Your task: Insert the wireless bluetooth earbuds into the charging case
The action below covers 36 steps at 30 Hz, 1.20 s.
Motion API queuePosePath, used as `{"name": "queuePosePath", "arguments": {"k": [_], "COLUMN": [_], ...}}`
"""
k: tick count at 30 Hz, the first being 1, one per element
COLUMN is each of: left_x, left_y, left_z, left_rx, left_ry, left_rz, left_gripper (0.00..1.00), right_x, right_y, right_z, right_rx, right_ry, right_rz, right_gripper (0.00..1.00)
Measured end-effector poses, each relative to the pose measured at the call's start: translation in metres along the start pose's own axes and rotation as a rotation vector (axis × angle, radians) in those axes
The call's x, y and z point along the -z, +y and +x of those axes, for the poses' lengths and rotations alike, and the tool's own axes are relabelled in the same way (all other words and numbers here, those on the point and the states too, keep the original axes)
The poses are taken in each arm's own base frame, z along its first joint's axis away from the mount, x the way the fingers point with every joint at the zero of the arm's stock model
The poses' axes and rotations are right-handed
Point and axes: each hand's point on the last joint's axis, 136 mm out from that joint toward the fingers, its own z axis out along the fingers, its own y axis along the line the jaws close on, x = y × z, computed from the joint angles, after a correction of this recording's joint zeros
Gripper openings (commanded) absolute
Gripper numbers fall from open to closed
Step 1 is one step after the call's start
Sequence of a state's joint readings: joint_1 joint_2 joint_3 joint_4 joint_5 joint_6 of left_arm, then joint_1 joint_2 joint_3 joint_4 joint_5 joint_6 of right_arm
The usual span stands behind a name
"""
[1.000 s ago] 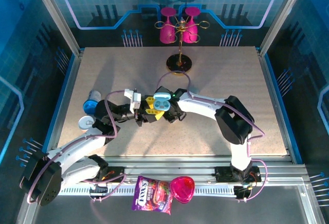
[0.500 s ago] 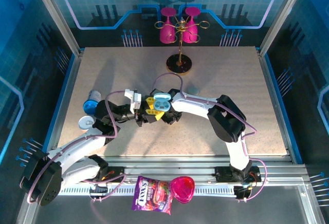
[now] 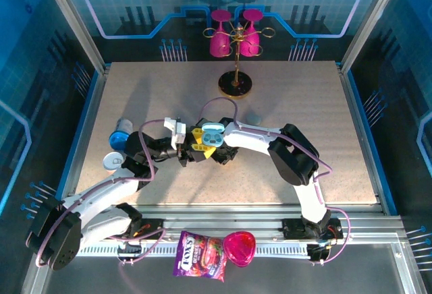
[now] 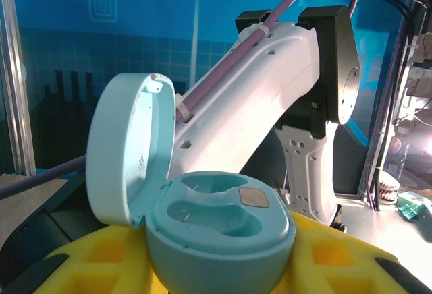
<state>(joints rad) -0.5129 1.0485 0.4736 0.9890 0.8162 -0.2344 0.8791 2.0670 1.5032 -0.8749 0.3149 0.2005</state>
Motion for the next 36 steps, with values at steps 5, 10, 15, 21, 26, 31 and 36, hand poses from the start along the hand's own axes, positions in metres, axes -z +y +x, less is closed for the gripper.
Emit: {"name": "queuePosePath", "arguments": {"k": [5,10,15,21,26,31,36], "left_x": [0.0,0.0,0.0,0.0,-0.001,-0.003,-0.004], "left_y": [0.0,0.0,0.001,0.002,0.003,0.007,0.011], "left_z": [0.0,0.001,0.002,0.004,0.006,0.01,0.012], "left_rx": [0.001,0.004,0.01,0.015,0.02,0.032,0.048], "left_ry": [0.001,0.003,0.008,0.012,0.014,0.015,0.012], "left_rz": [0.0,-0.001,-0.003,-0.004,-0.006,-0.006,-0.01], "left_gripper": [0.31,0.31,0.32,0.32,0.32,0.31,0.3], "right_x": [-0.002,-0.005,-0.005,-0.001,0.017,0.049,0.076], "right_y": [0.001,0.0,-0.002,-0.002,-0.01,-0.038,-0.067], "right_z": [-0.004,-0.004,-0.004,-0.003,0.004,0.01,0.025], "right_rx": [0.001,0.009,0.01,0.005,-0.05,-0.192,-0.384], "right_ry": [-0.002,0.006,0.007,-0.004,-0.066,-0.201,-0.353], "right_rz": [0.004,0.019,0.028,0.023,-0.044,-0.15,-0.319], "right_gripper": [0.25,0.22,0.18,0.18,0.19,0.19,0.19]}}
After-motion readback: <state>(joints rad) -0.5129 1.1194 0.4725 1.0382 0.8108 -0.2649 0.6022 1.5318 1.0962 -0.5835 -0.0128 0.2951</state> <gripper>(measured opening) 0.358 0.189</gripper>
